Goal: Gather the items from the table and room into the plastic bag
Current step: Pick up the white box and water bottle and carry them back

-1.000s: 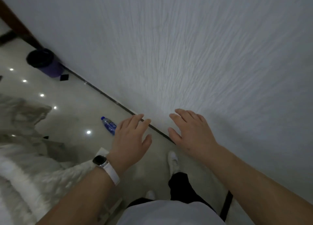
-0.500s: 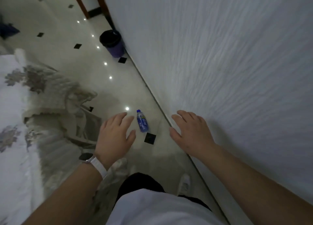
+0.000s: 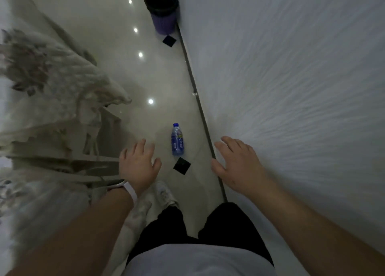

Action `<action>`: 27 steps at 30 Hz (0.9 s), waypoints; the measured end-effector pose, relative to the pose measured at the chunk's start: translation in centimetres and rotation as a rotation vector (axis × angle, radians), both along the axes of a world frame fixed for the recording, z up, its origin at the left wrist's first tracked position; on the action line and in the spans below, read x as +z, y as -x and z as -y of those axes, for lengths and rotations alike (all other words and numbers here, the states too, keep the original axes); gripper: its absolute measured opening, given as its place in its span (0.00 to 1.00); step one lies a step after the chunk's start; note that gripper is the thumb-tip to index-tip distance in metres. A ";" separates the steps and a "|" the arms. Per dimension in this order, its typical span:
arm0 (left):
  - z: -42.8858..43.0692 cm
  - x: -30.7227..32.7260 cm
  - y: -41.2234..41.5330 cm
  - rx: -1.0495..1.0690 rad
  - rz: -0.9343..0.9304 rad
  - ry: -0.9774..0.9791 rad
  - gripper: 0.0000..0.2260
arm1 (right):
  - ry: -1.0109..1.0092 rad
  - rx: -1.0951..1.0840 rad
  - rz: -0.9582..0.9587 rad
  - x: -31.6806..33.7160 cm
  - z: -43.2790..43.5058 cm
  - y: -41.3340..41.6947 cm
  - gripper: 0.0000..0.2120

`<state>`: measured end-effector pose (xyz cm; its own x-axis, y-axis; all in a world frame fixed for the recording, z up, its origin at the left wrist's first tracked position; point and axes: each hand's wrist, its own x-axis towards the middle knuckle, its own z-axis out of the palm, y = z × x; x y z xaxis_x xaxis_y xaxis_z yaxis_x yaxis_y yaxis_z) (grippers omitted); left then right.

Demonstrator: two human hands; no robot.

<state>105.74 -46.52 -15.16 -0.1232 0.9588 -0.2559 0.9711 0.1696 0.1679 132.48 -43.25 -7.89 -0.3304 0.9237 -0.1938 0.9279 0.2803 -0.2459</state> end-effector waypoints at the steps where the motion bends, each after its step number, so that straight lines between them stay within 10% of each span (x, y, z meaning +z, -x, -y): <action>1: -0.4 -1.2 0.7 0.028 0.011 0.027 0.23 | 0.009 0.016 -0.004 -0.9 -1.2 0.8 0.24; 21: -3.4 -40.9 5.4 0.526 0.170 0.191 0.22 | 0.361 0.350 0.055 -48.3 -16.0 10.6 0.27; 27: -0.1 -52.4 5.8 0.699 0.236 0.324 0.23 | 0.477 0.150 0.048 -59.8 -15.4 11.8 0.29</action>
